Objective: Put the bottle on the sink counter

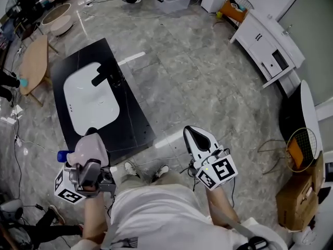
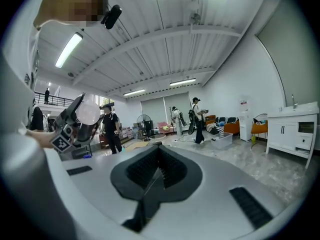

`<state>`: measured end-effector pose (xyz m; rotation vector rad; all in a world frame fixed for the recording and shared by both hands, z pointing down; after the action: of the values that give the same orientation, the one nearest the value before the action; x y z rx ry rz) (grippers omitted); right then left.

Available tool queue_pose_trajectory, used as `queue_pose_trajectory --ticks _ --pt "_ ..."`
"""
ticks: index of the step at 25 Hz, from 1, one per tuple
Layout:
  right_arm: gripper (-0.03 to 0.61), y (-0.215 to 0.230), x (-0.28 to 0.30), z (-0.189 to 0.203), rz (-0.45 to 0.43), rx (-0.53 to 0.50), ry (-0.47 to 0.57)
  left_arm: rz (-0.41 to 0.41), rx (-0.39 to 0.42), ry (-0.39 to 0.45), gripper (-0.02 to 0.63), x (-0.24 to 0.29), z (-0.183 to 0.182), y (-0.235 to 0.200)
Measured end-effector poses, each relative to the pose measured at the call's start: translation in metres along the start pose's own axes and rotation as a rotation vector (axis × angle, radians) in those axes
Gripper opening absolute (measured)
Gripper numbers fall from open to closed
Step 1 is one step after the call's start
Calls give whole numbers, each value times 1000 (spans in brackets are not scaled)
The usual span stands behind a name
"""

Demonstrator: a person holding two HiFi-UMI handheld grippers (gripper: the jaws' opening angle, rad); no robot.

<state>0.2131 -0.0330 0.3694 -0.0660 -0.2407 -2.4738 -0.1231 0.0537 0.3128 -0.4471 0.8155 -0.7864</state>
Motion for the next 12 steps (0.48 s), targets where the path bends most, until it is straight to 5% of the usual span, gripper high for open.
queue_pose_trajectory --ticks 12 --pt "11 -19 36 -5 35 3 -18 -26 -17 -75 411 0 -18 -38"
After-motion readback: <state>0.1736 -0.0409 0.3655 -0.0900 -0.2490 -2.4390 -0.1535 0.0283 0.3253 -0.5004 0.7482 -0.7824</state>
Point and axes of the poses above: the fingertips, and each gripper's own axes: x forward along the fingers, y to its right, z out of its underside, the point moved 9 cm from there along -x, backward along the fingers, and after that the axes turned 6 degrees about -z, right-handed, at the moved point
